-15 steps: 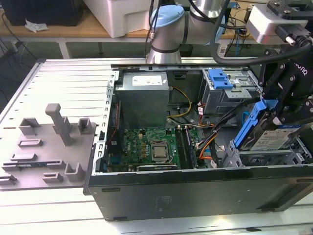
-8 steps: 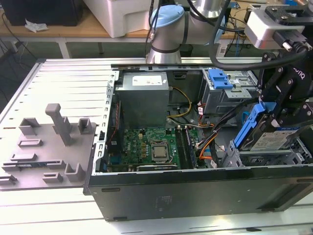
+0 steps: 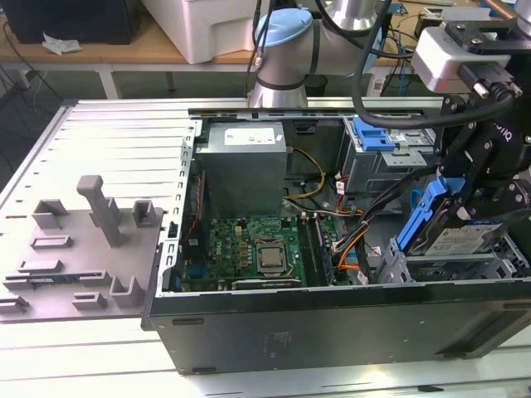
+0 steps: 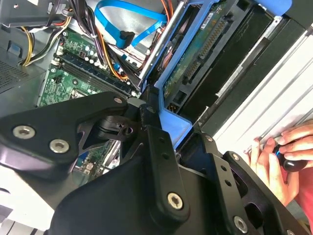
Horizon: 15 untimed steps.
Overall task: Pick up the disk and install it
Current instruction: 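Insert the disk into the insertion slot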
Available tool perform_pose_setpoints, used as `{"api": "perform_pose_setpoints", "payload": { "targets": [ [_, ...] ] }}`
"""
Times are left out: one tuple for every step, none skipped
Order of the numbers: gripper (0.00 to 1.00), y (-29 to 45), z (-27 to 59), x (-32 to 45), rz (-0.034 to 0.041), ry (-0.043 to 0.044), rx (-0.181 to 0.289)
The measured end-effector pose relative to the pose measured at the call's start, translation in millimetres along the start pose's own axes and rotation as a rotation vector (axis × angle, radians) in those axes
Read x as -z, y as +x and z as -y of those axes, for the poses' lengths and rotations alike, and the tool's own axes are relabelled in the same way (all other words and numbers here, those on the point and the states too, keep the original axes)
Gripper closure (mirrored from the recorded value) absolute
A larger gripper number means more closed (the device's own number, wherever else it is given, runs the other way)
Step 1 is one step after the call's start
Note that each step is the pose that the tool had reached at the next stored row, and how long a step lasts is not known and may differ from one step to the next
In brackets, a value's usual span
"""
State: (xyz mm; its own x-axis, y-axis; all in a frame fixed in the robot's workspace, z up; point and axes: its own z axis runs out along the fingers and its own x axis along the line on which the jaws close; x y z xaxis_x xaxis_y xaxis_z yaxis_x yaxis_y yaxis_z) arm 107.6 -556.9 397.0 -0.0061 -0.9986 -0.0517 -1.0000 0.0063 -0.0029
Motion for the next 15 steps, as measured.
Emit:
{"api": "perform_pose_setpoints", "payload": {
  "targets": [
    [0.64, 0.0, 0.0, -0.4, -0.0001, 0.0, 0.0],
    [0.64, 0.1, 0.0, -1.2, -0.0001, 0.0, 0.0],
    [0.64, 0.1, 0.0, -1.8, -0.0001, 0.0, 0.0],
    [0.64, 0.1, 0.0, -2.6, 0.0, 0.0001, 0.0],
    [0.64, 0.2, 0.0, -3.1, 0.0, 0.0, 0.0],
    [0.64, 0.2, 0.0, -3.6, 0.0, 0.0, 0.0],
    [0.64, 0.2, 0.0, -4.1, 0.0003, 0.0, 0.0],
    [0.64, 0.2, 0.0, -4.2, 0.0001, 0.0, 0.0],
    [0.64, 0.2, 0.0, -4.3, 0.0006, 0.0002, 0.0],
    [0.62, 0.2, 0.0, -4.3, 0.0001, 0.0001, 0.0],
    [0.56, 0.2, 0.0, -4.3, 0.0001, 0.0, 0.0],
    [0.5, 0.2, 0.0, -4.3, 0.0, 0.0, 0.0],
    [0.5, 0.2, 0.0, -4.4, 0.0002, 0.0, 0.0],
    [0.44, 0.2, 0.0, -4.4, 0.0002, 0.0, 0.0],
    [0.44, 0.2, 0.0, -4.4, 0.0001, 0.0, 0.0]
  ]
}}
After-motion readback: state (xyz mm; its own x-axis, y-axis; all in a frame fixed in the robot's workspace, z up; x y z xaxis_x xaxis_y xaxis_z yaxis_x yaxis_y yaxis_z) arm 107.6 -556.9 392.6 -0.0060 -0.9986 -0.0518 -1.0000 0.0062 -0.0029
